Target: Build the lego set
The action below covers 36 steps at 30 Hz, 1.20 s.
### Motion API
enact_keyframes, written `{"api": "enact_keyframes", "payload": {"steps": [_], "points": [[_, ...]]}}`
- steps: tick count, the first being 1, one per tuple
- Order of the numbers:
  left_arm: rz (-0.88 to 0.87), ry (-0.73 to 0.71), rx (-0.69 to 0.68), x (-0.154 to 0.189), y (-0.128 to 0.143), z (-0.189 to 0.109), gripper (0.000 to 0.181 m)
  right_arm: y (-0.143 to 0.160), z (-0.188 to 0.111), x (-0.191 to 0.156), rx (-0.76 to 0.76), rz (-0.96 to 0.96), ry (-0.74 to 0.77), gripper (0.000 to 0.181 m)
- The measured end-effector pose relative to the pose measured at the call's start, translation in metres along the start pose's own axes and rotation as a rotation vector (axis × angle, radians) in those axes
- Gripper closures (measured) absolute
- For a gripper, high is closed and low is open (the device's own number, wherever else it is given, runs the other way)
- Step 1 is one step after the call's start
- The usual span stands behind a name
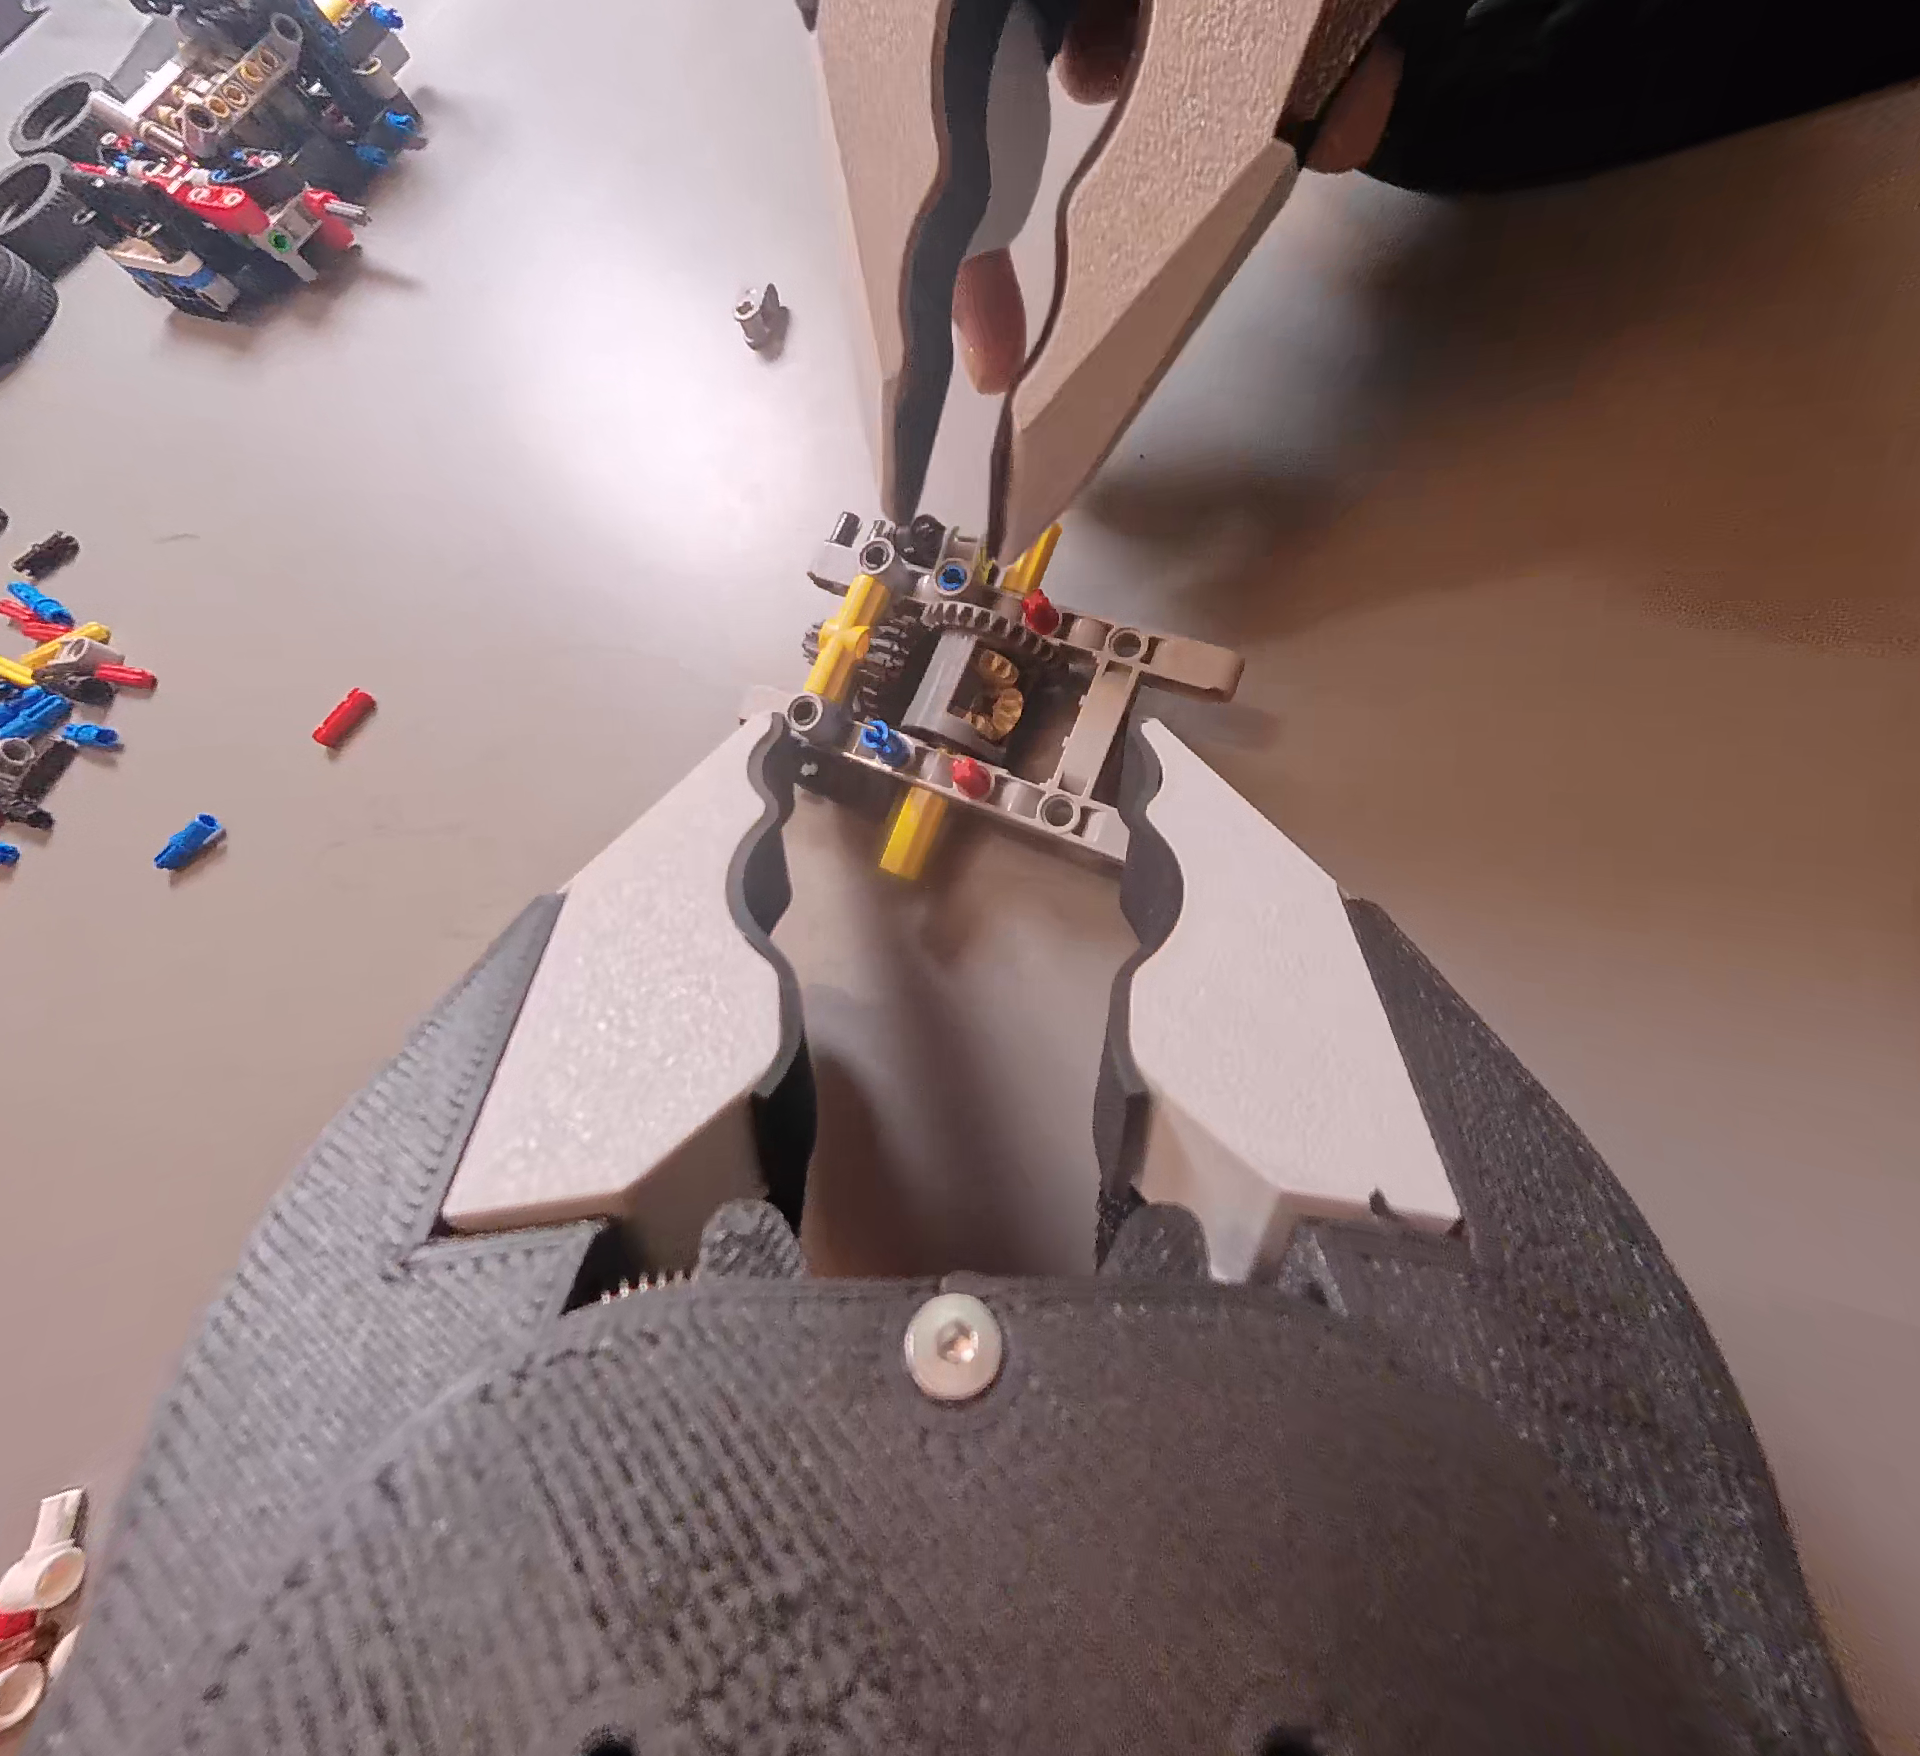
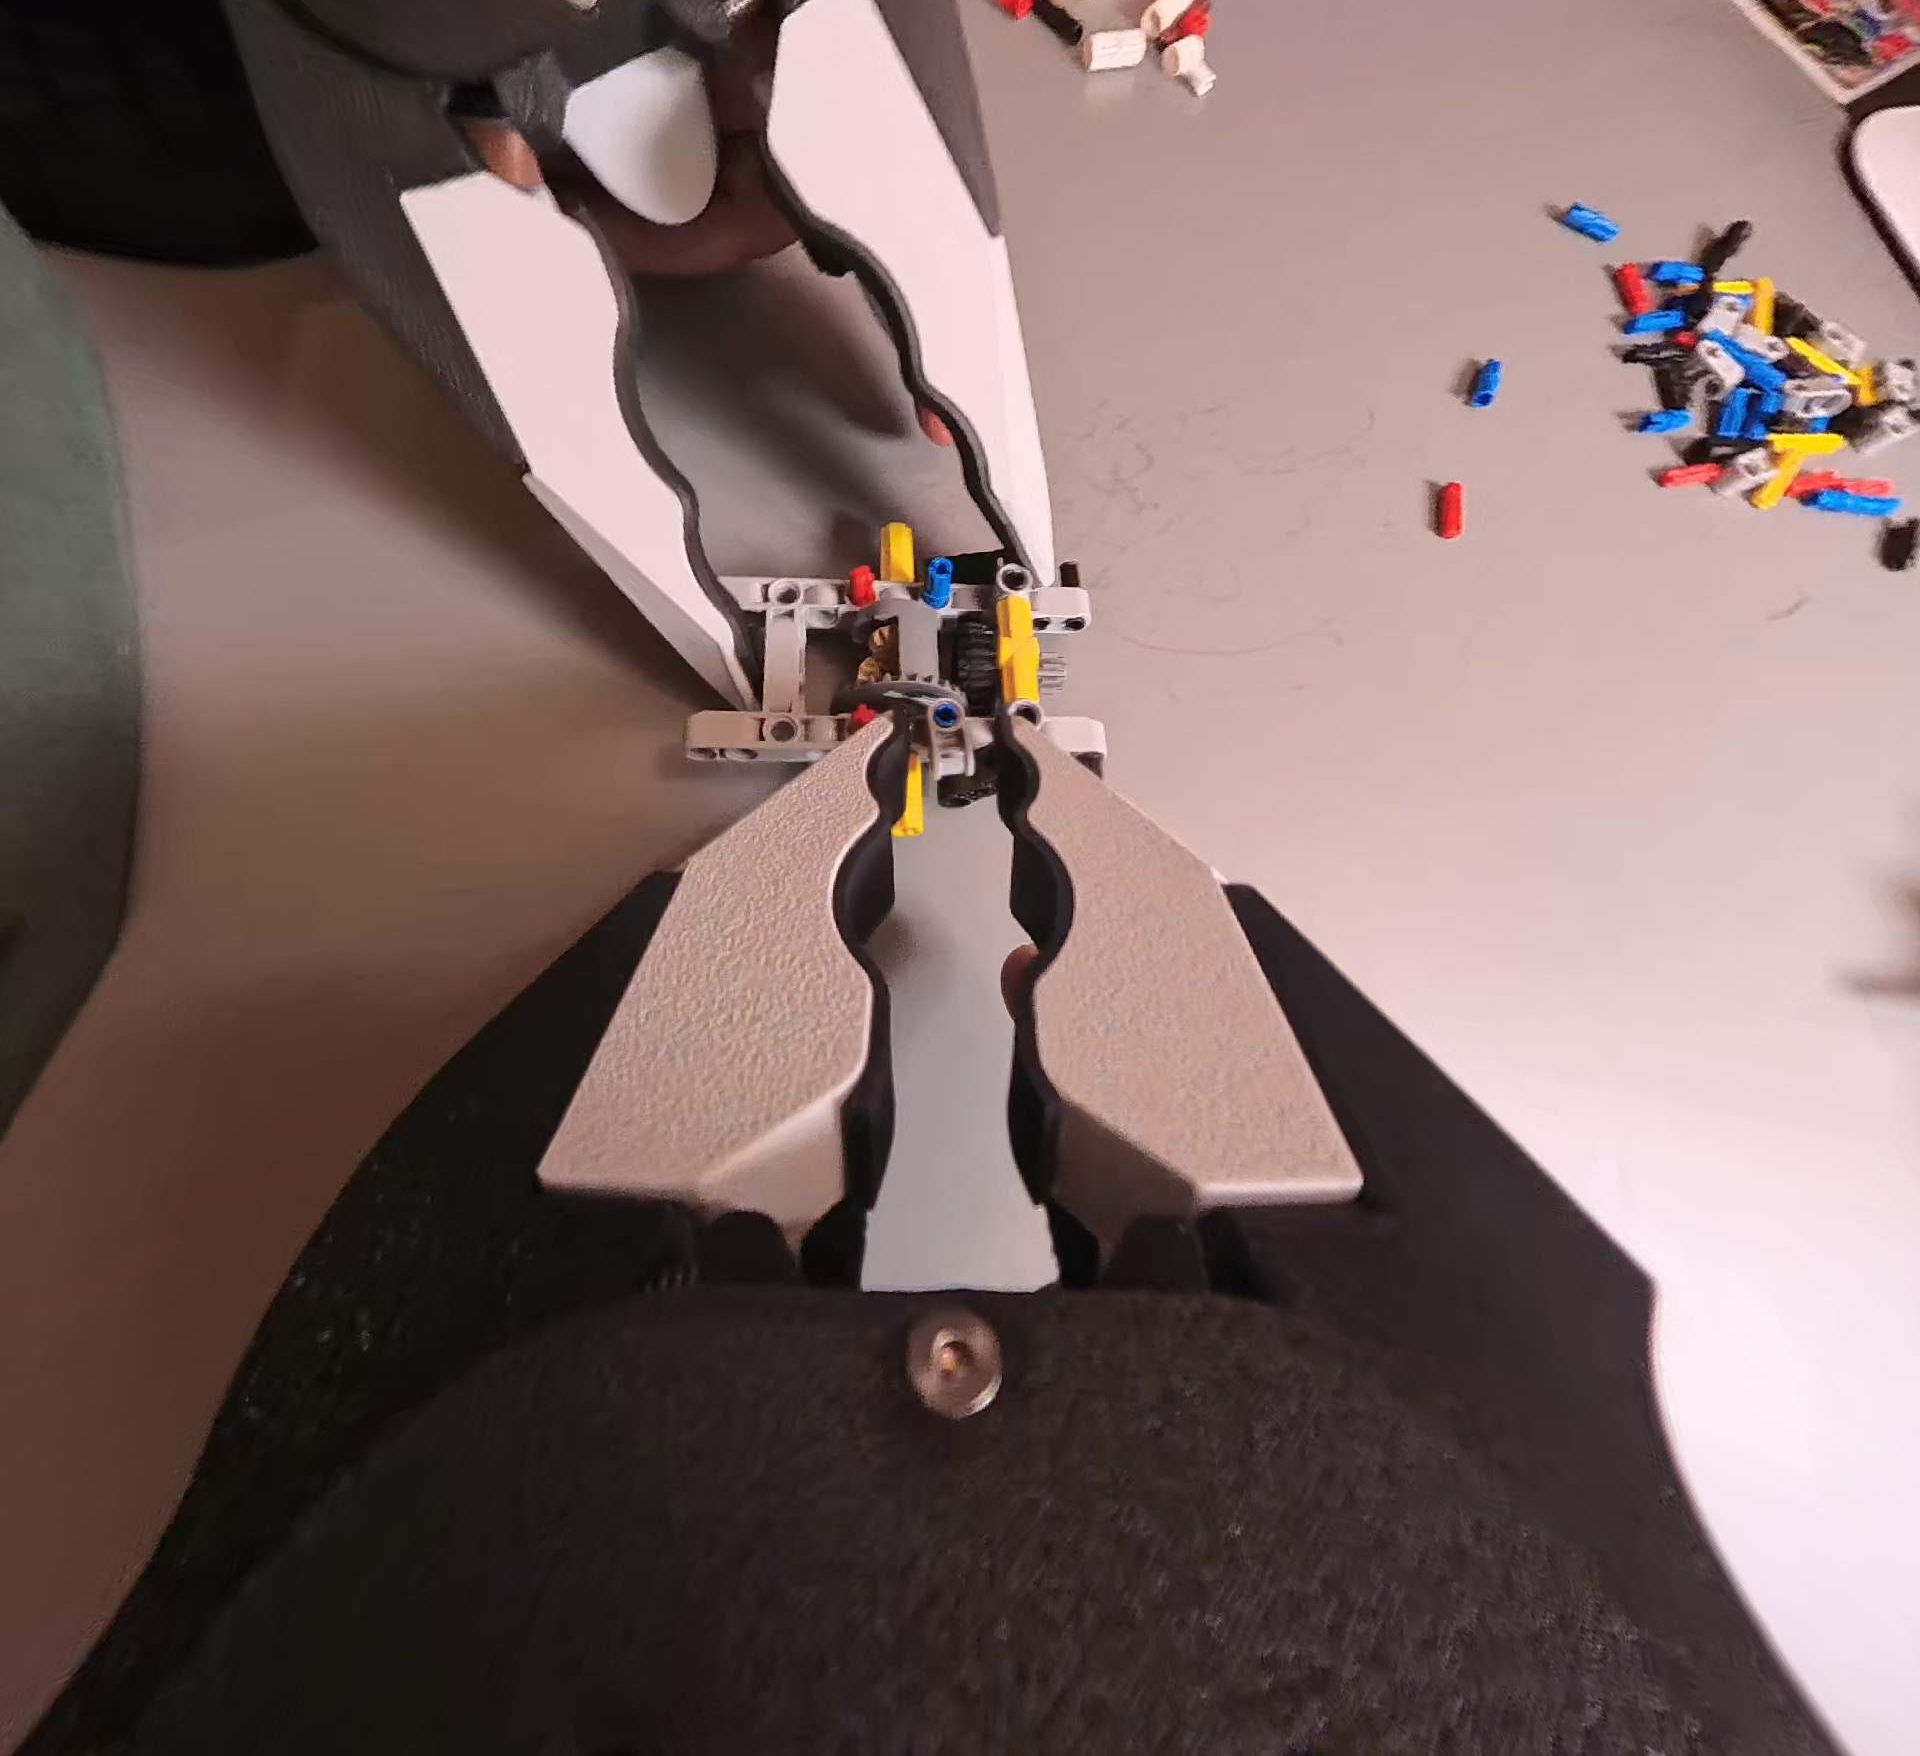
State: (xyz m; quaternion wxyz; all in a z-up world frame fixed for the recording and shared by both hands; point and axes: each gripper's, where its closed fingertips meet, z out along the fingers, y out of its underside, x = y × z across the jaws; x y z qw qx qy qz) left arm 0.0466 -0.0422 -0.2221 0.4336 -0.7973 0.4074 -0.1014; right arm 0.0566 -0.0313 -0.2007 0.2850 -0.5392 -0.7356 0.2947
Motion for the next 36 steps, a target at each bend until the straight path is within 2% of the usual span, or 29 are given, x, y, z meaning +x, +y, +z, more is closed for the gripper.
{"api": "enact_keyframes", "payload": {"steps": [8, 12, 16, 19, 22, 25, 30, 33, 36], "points": [[-0.006, -0.009, -0.003, -0.001, 0.0, 0.0, 0.12, 0.004, 0.008, -0.001, -0.096, -0.098, -0.025, 0.171], [-0.023, -0.023, -0.009, -0.002, 0.001, 0.0, 0.12, 0.005, 0.008, 0.001, -0.105, 0.0, 0.004, 0.174], [-0.037, -0.038, -0.016, -0.002, 0.001, 0.001, 0.12, 0.005, 0.008, 0.002, -0.091, 0.133, 0.062, 0.175], [-0.032, -0.034, -0.012, -0.002, 0.001, 0.0, 0.12, 0.005, 0.008, 0.002, -0.084, 0.155, 0.096, 0.175], [-0.009, -0.035, -0.005, -0.001, 0.0, 0.0, 0.12, 0.002, 0.005, 0.0, -0.042, 0.132, 0.065, 0.175], [0.032, -0.046, 0.014, -0.002, 0.0, -0.003, 0.12, -0.011, -0.011, -0.002, 0.064, 0.153, -0.028, 0.167], [0.072, -0.061, 0.174, -0.01, -0.018, -0.021, 0.12, 0.0, -0.022, 0.012, 0.105, 0.072, -0.024, 0.162], [0.016, -0.039, 0.329, -0.018, -0.036, -0.038, 0.12, -0.01, -0.024, 0.013, 0.203, 0.105, -0.035, 0.163], [-0.043, -0.021, 0.429, -0.025, -0.046, -0.051, 0.12, -0.029, -0.029, 0.01, 0.329, 0.122, -0.055, 0.162]]}}
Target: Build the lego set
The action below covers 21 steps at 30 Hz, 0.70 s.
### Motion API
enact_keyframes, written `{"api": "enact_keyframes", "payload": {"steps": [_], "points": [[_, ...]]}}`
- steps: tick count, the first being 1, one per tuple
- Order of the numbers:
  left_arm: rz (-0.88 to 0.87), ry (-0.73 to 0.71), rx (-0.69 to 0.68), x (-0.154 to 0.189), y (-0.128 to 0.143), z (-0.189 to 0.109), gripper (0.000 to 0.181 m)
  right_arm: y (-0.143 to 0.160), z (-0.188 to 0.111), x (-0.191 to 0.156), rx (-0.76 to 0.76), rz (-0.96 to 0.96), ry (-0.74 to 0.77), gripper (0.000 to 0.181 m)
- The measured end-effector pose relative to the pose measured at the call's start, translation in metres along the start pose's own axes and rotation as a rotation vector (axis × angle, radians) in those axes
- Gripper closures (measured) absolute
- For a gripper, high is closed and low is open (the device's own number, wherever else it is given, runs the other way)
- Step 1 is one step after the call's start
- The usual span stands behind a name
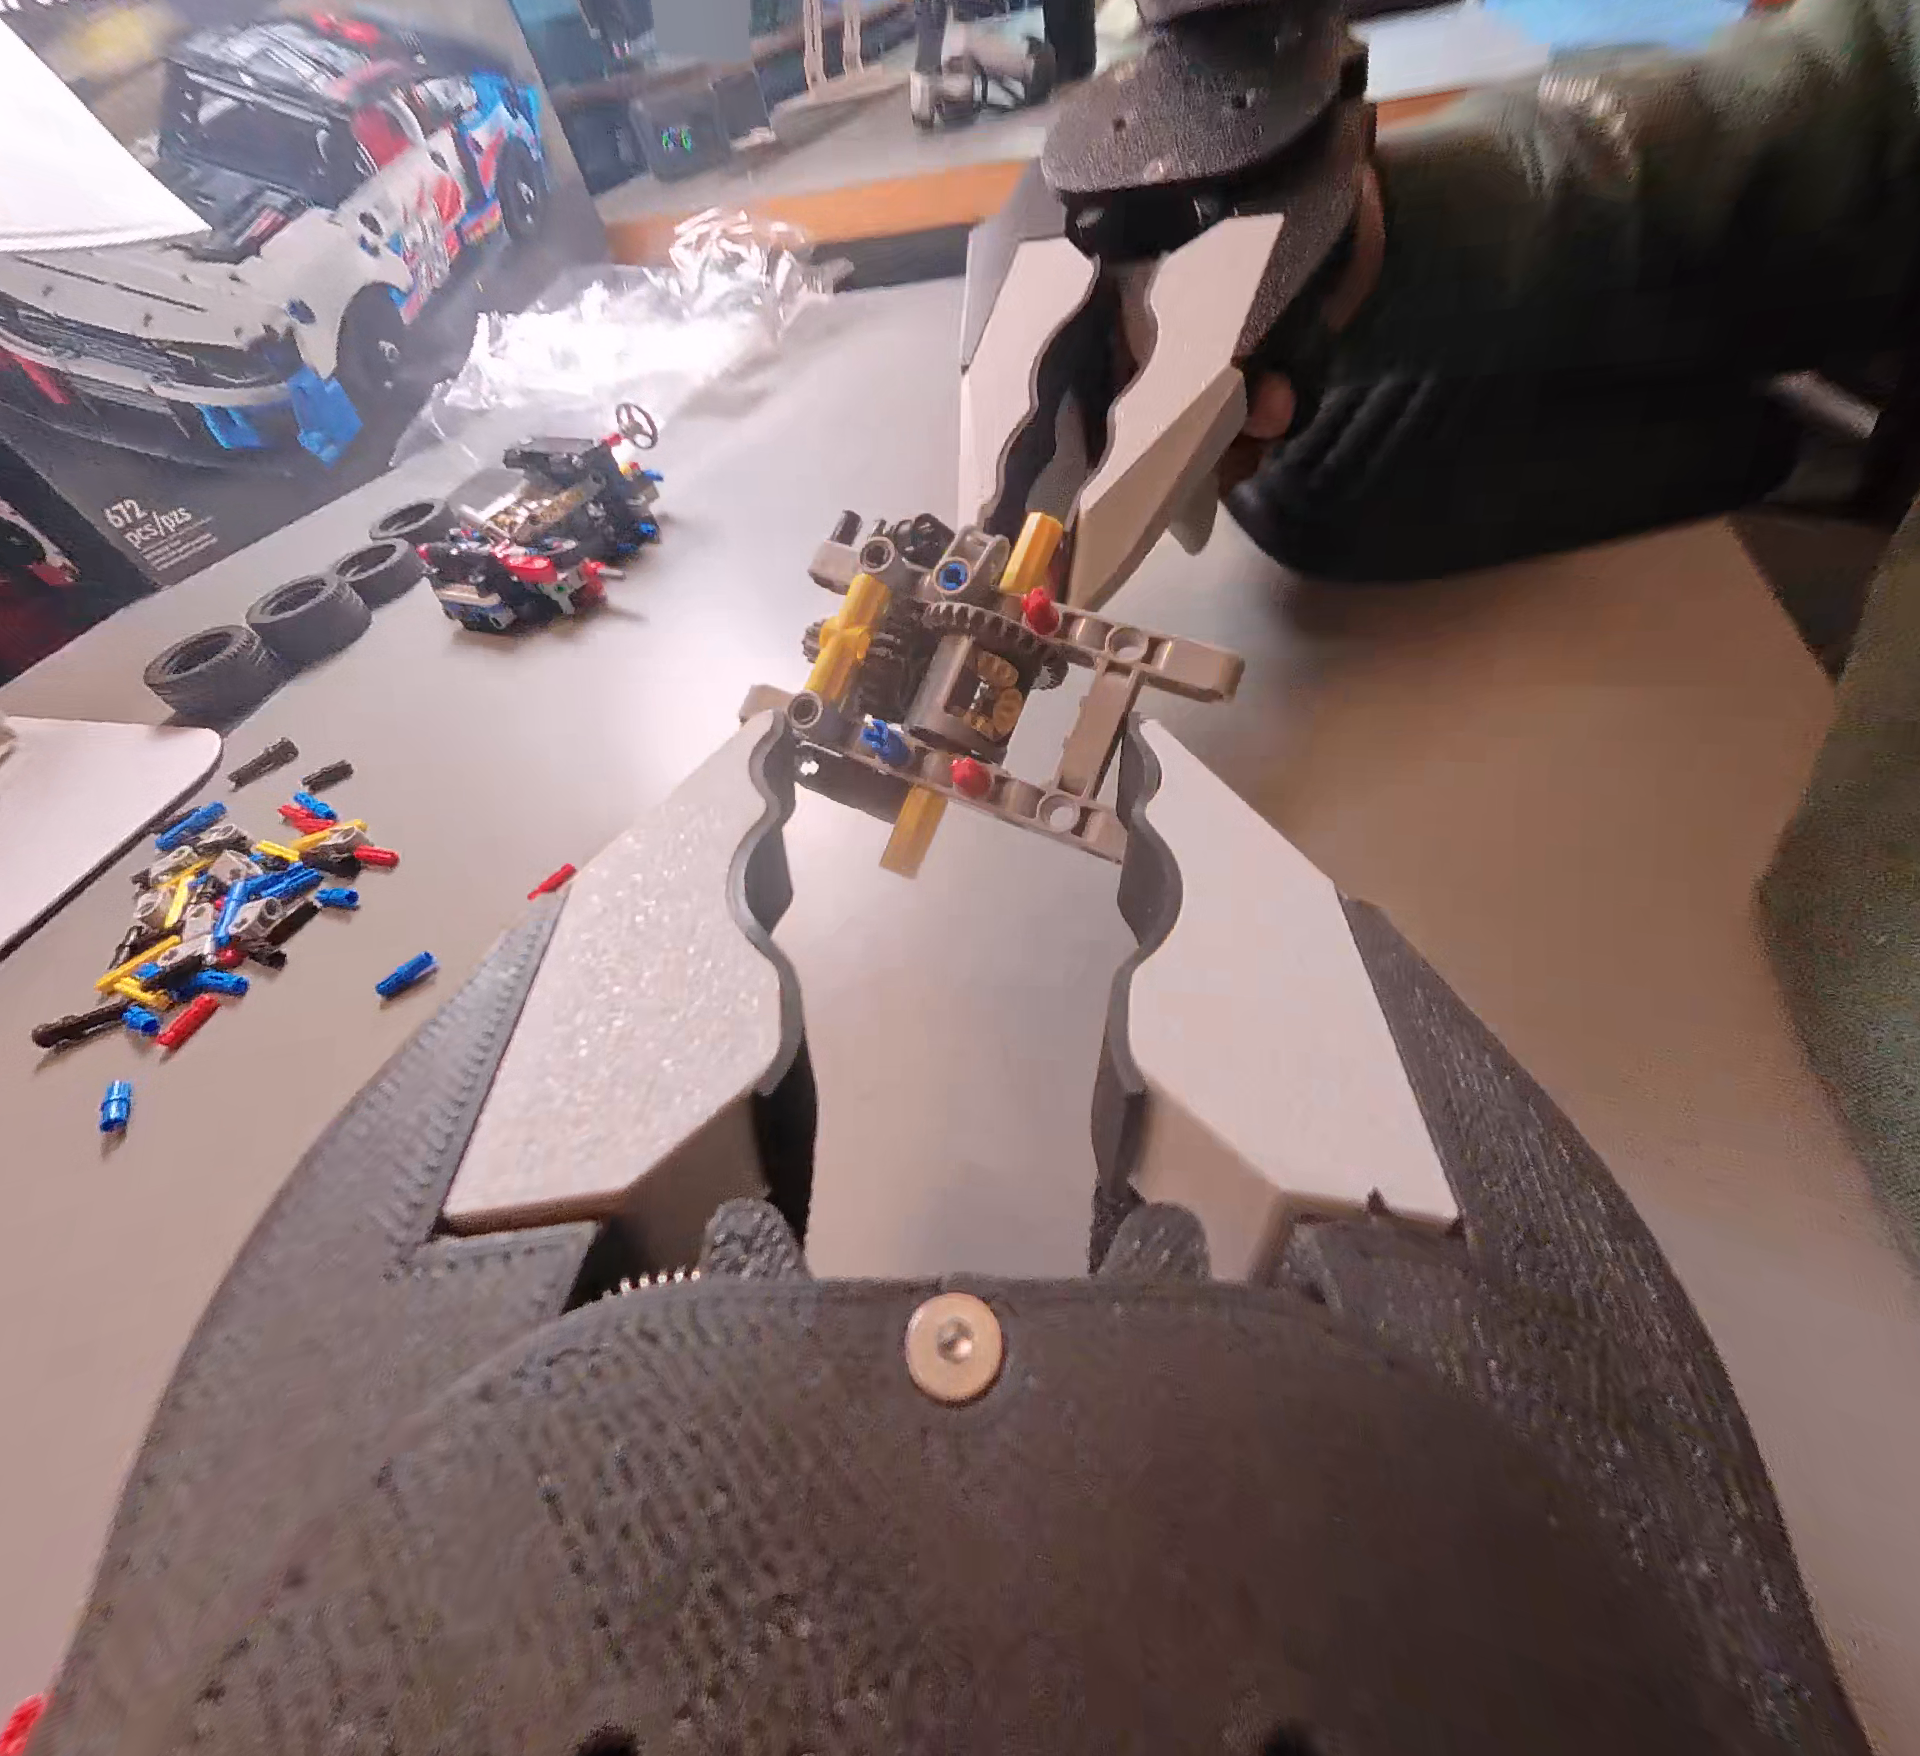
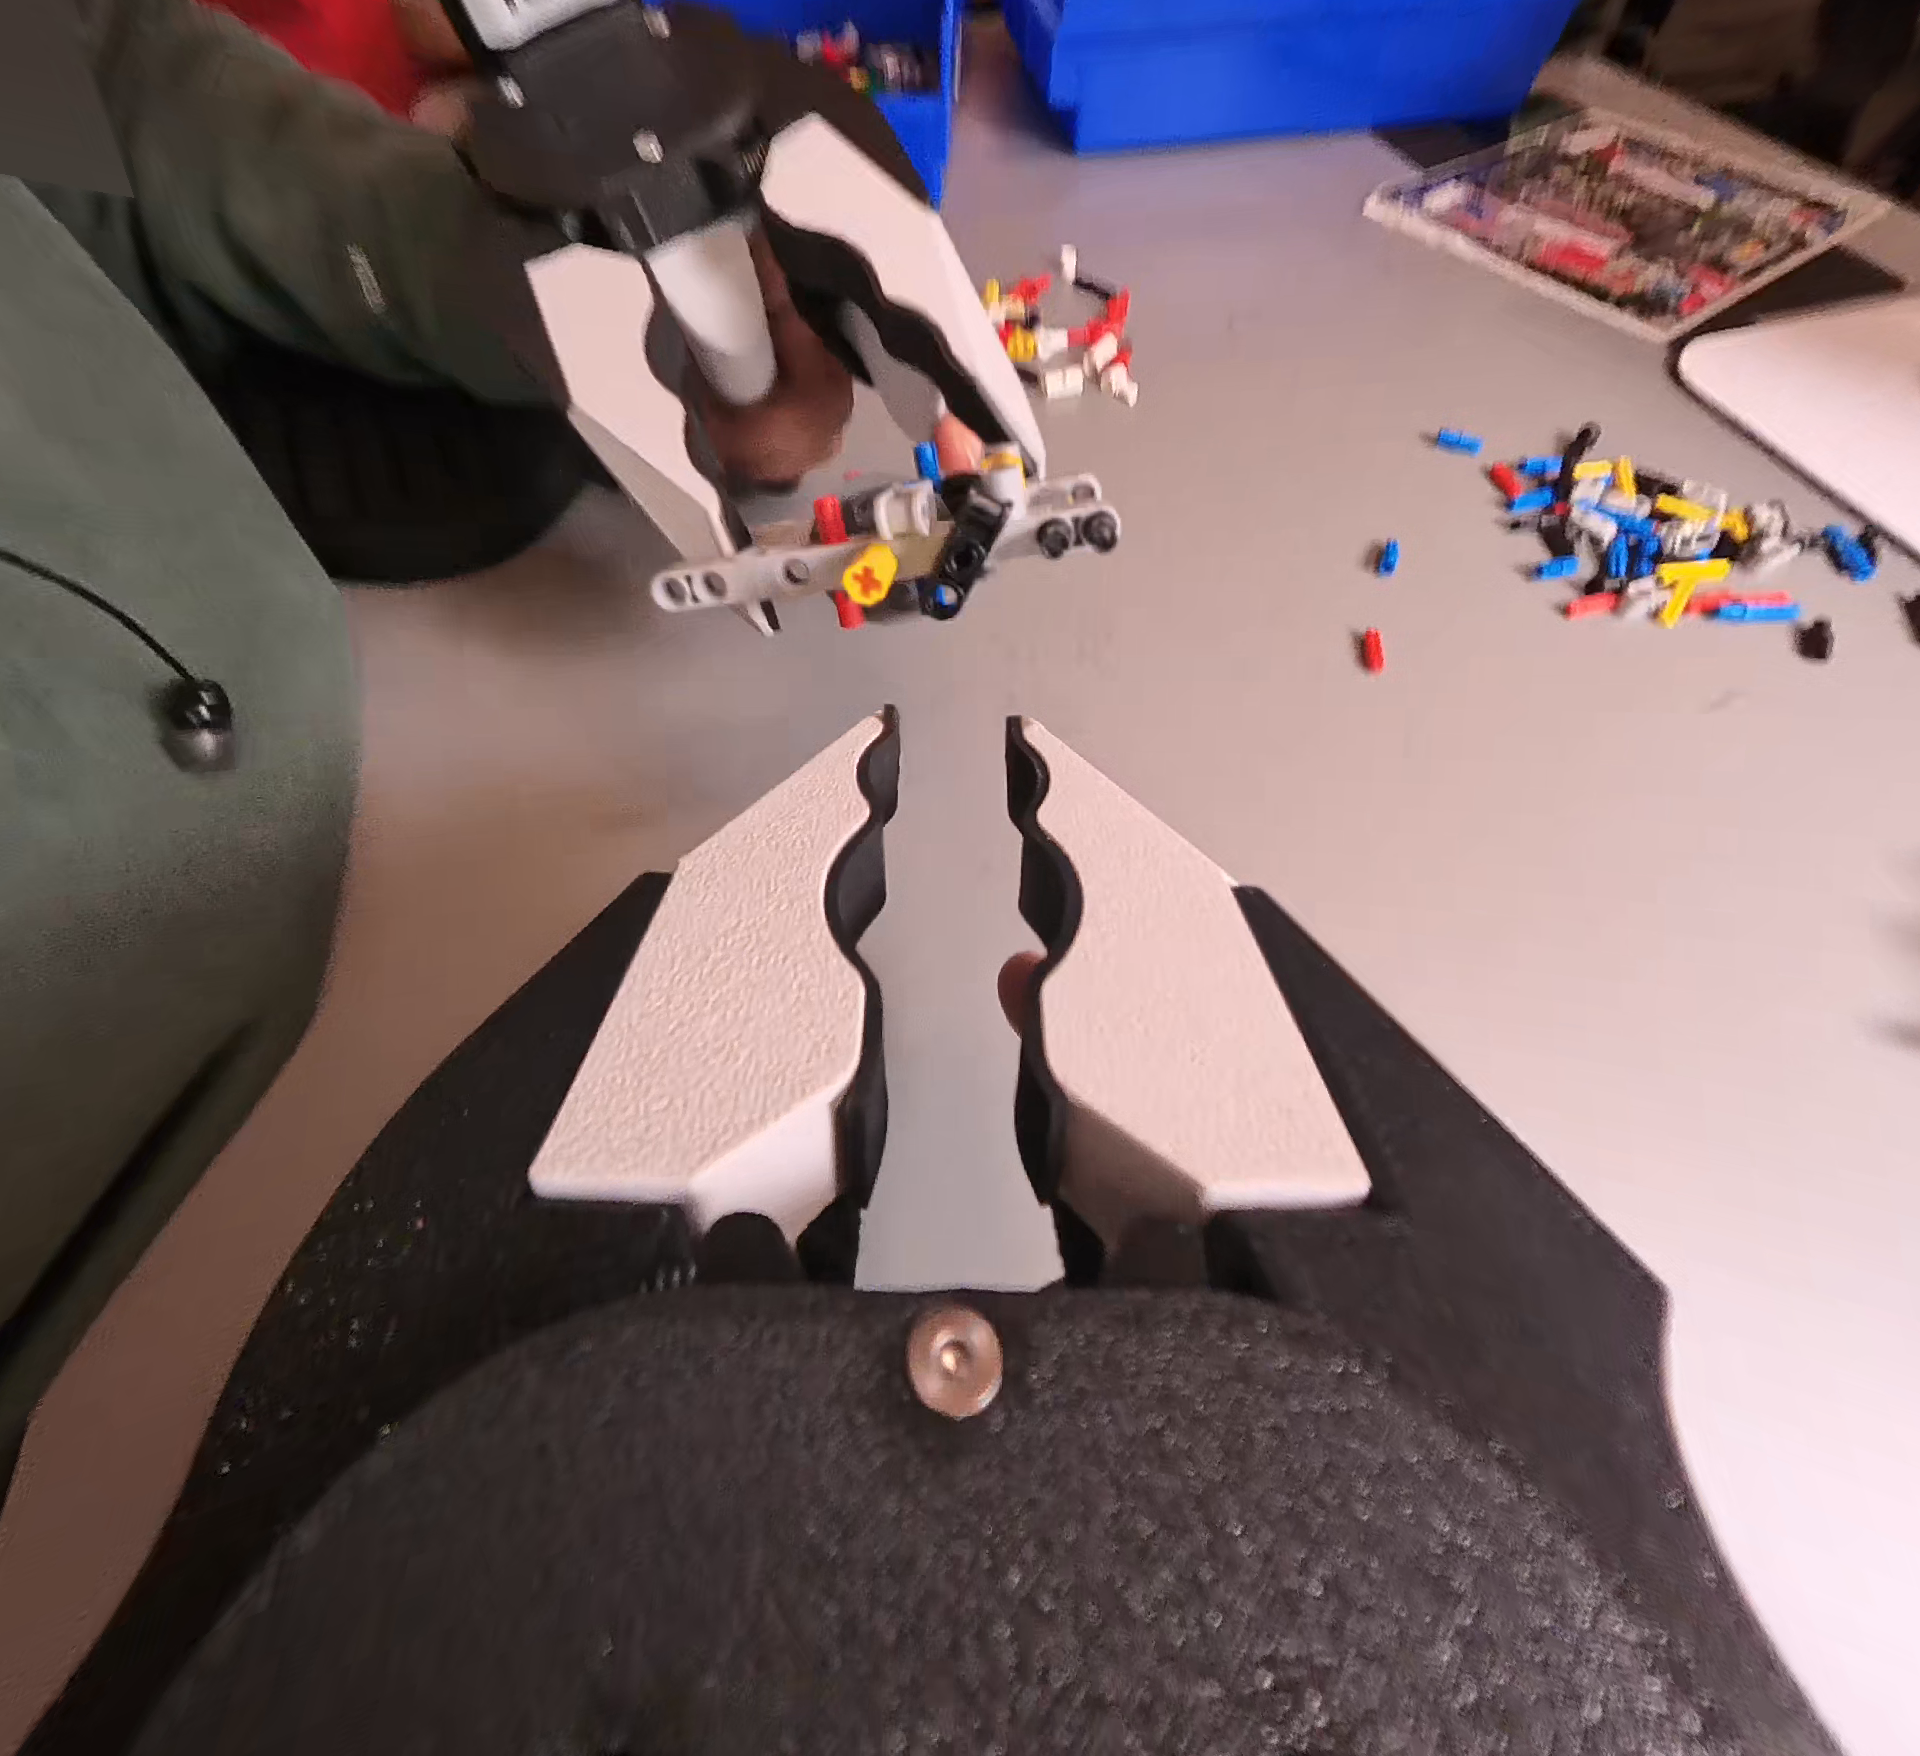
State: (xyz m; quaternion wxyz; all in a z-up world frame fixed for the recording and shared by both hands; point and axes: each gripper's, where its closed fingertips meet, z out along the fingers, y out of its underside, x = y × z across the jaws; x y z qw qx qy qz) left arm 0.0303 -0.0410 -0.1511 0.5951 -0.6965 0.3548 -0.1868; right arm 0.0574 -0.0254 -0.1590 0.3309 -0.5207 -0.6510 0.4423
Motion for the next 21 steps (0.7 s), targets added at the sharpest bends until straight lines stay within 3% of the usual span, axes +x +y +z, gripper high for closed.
{"api": "enact_keyframes", "payload": {"steps": [7, 10, 21], "points": [[0.012, 0.057, 0.048, 0.009, -0.007, 0.002, 0.12, -0.028, -0.002, -0.006, 0.126, 0.018, -0.027, 0.165], [0.006, 0.073, 0.047, 0.012, -0.007, 0.002, 0.121, -0.028, -0.003, -0.013, 0.115, -0.028, -0.037, 0.172], [-0.073, 0.192, 0.0, 0.027, 0.002, 0.003, 0.121, -0.015, -0.004, -0.023, 0.027, -0.292, 0.003, 0.174]]}}
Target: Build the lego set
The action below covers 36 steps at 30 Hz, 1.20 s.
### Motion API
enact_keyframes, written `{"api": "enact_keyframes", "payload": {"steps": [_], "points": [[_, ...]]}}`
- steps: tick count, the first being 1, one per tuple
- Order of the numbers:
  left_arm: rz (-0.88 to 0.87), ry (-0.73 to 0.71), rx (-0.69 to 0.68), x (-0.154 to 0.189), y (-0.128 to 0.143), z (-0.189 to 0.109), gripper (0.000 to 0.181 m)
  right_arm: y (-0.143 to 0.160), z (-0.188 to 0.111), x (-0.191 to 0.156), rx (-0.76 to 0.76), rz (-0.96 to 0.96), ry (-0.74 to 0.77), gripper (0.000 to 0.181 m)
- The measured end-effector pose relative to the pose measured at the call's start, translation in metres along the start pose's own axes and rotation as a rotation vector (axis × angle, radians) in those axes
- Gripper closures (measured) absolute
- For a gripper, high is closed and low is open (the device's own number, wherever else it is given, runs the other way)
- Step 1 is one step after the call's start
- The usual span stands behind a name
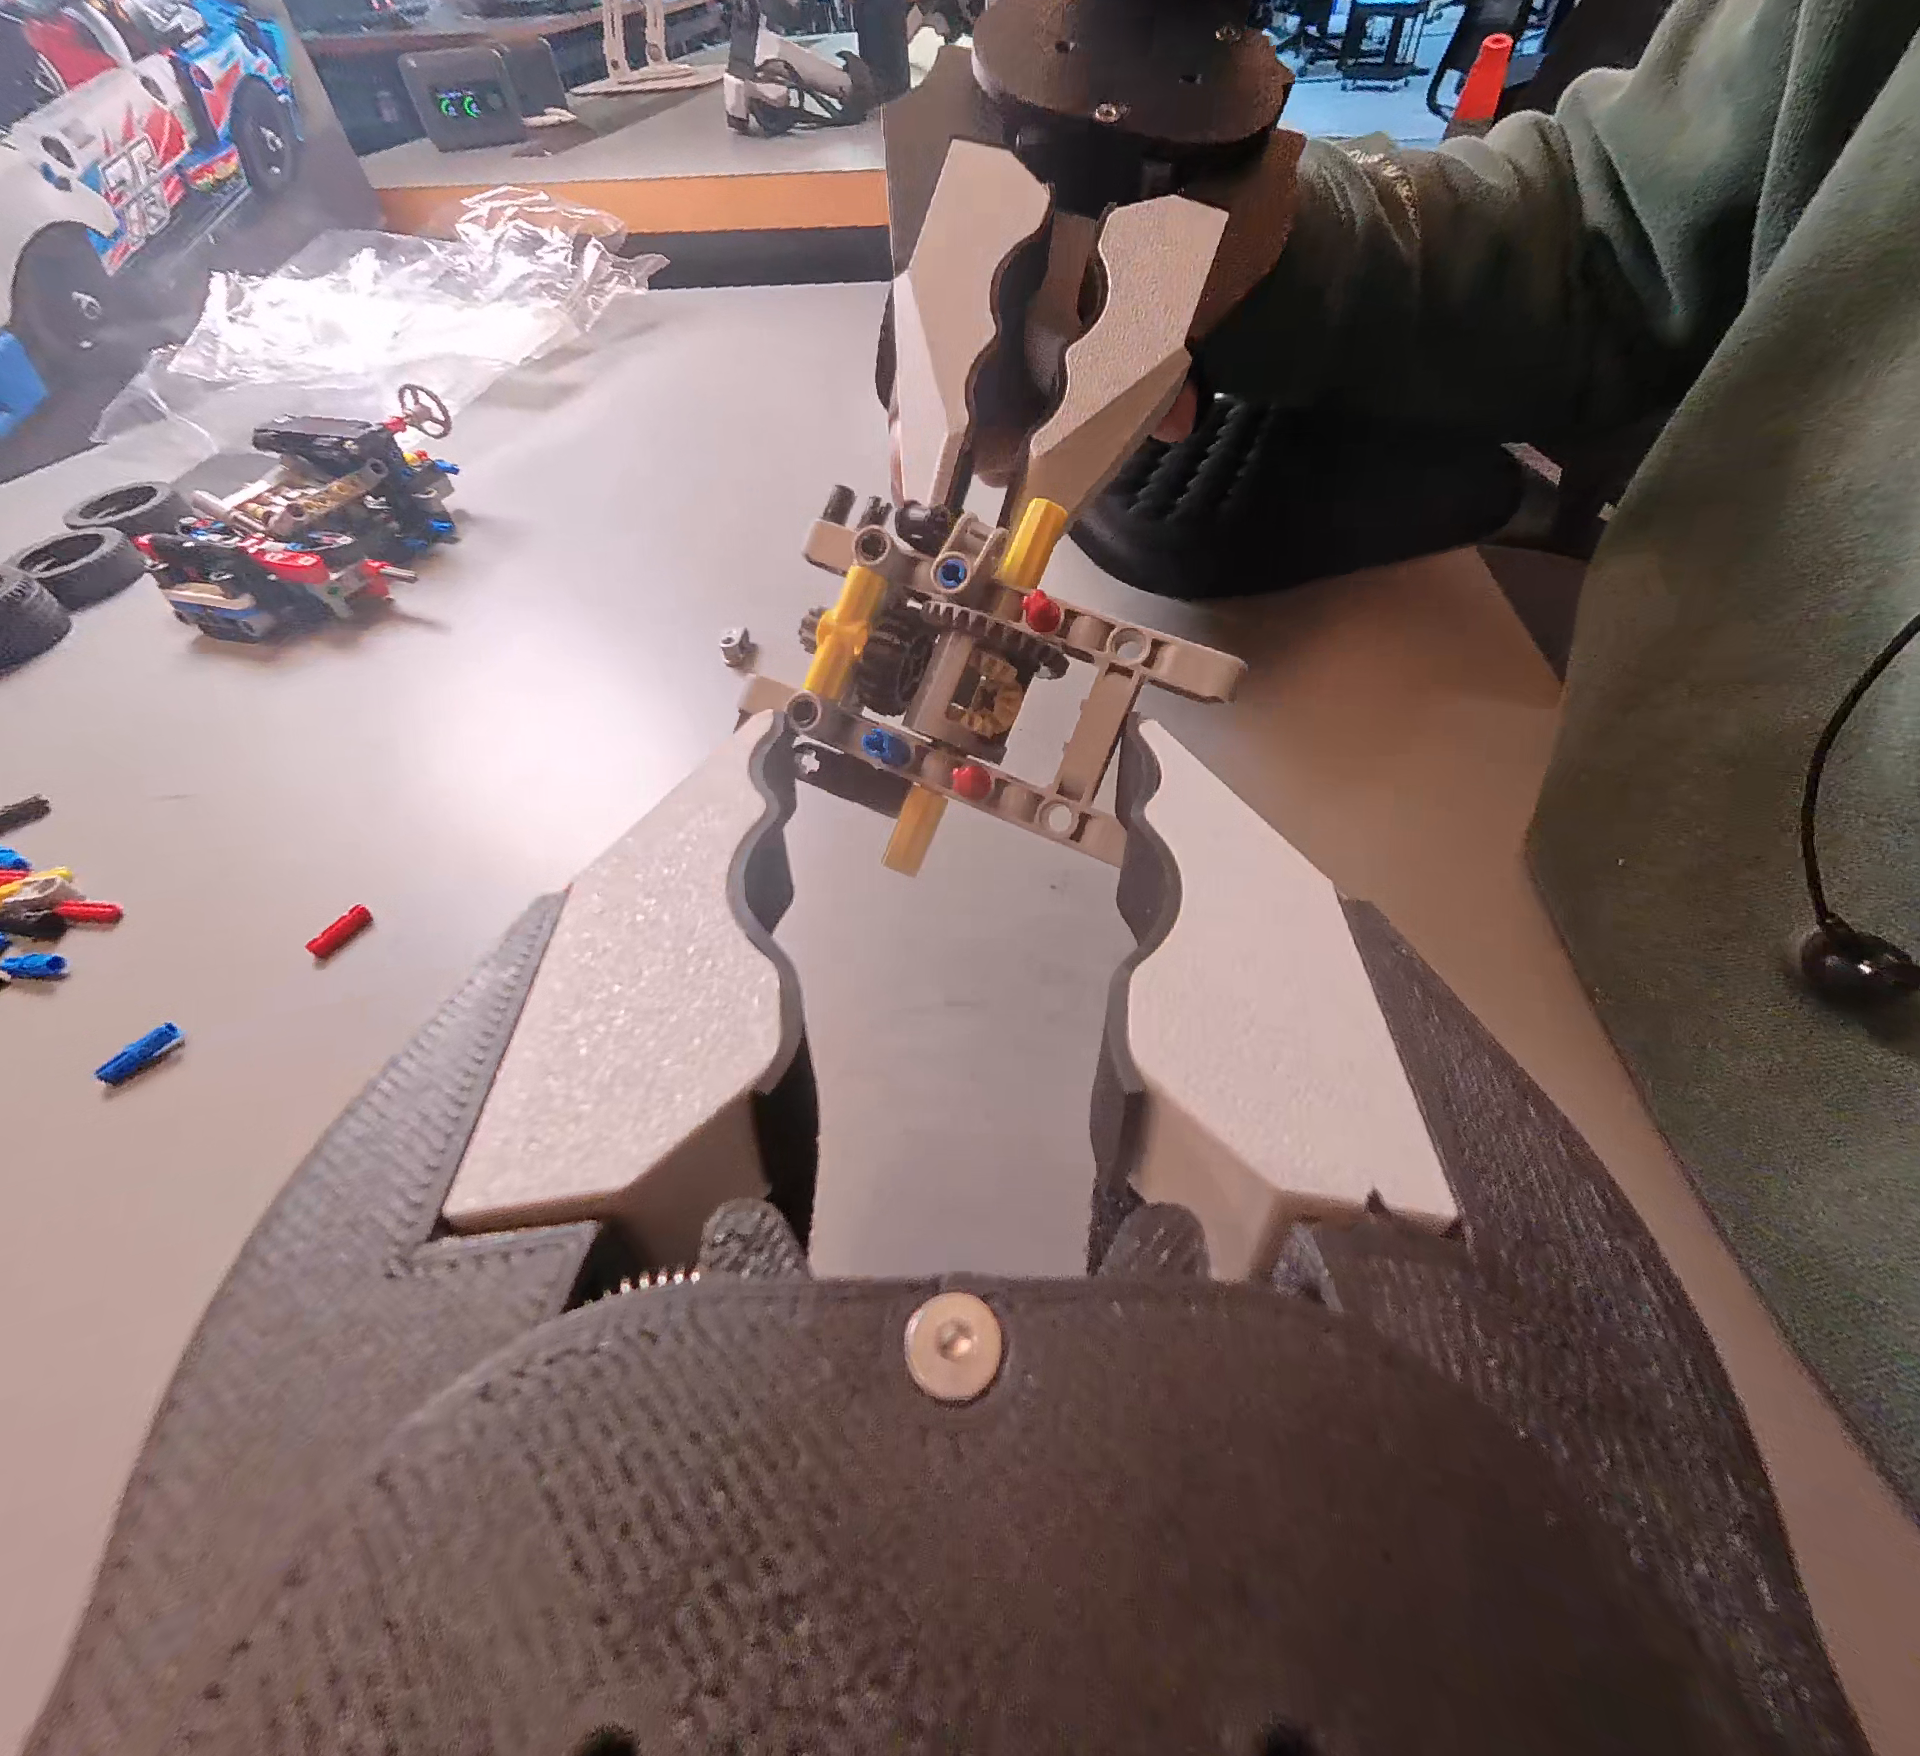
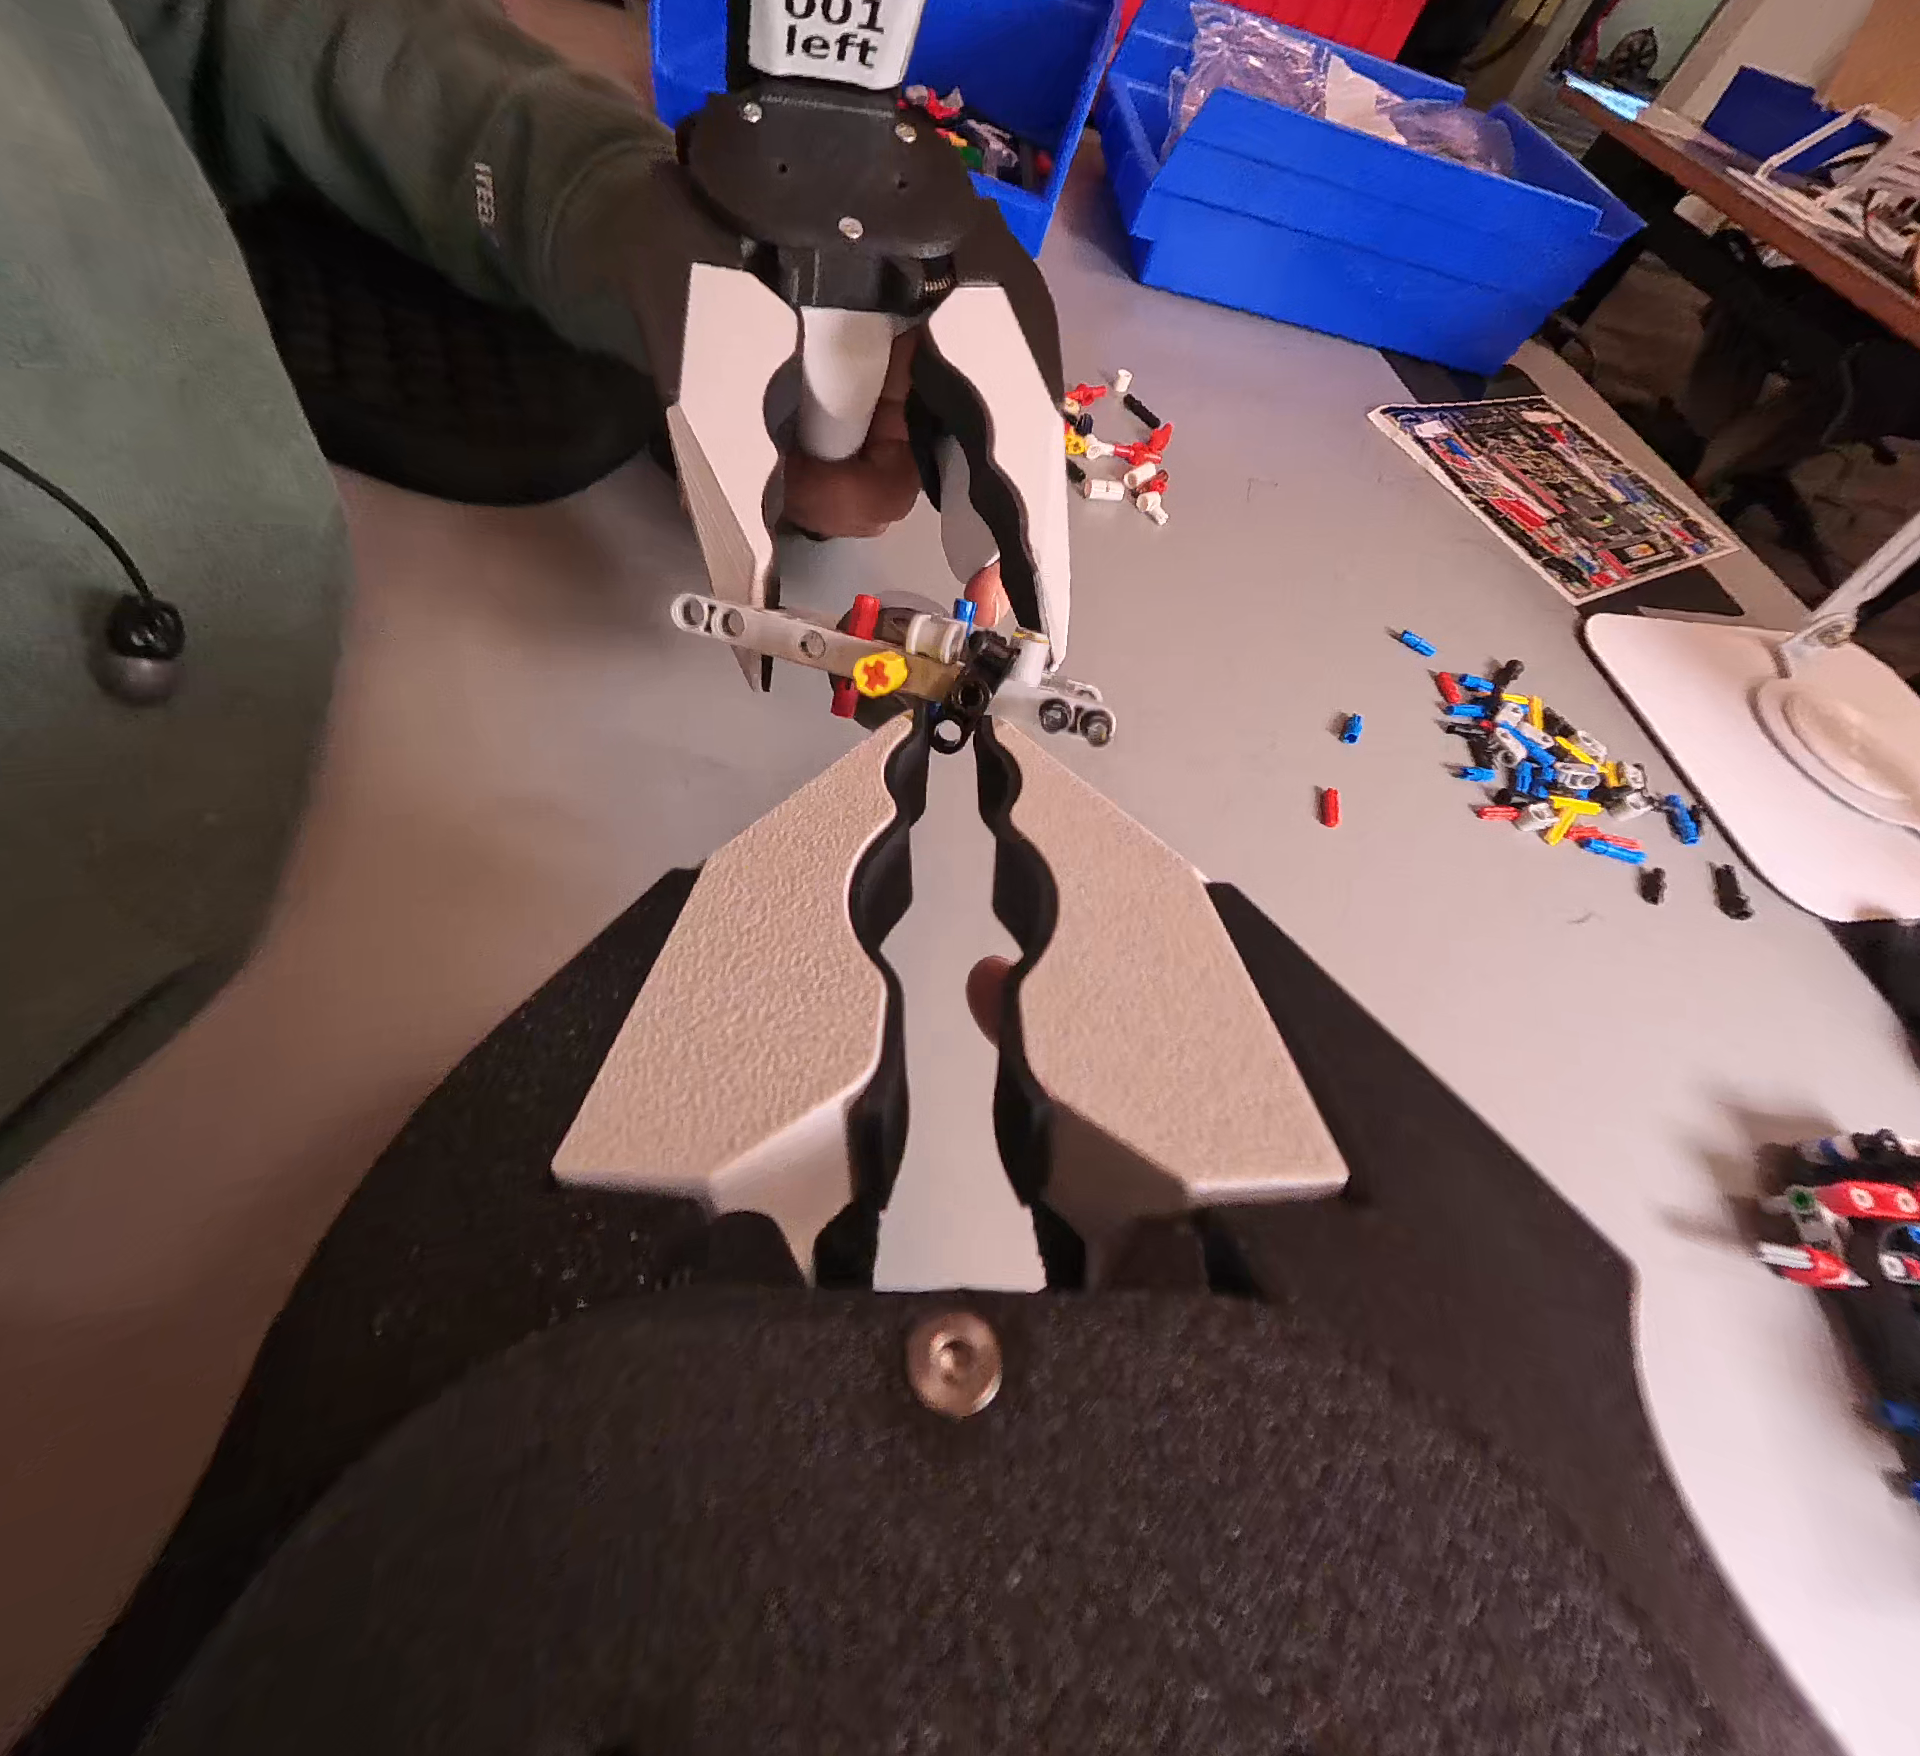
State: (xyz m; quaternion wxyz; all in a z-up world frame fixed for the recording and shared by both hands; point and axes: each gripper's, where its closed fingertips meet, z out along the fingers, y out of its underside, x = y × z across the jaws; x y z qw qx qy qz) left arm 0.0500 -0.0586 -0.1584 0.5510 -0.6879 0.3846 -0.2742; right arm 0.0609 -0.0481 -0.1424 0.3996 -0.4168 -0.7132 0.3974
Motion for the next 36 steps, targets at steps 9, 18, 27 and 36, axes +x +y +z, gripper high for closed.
{"api": "enact_keyframes", "payload": {"steps": [9, 18, 27, 36], "points": [[-0.037, 0.072, -0.036, 0.008, 0.007, 0.001, 0.121, 0.005, 0.001, -0.008, -0.048, -0.116, -0.009, 0.174], [-0.031, 0.054, -0.061, 0.006, 0.011, 0.001, 0.121, 0.008, 0.003, -0.006, -0.08, -0.129, 0.012, 0.174], [0.029, -0.058, -0.142, -0.009, 0.019, 0.002, 0.121, 0.016, 0.004, 0.006, -0.078, -0.057, 0.05, 0.174], [0.158, -0.196, -0.332, -0.024, 0.043, 0.001, 0.12, 0.035, 0.016, 0.011, -0.149, 0.115, 0.043, 0.159]]}}
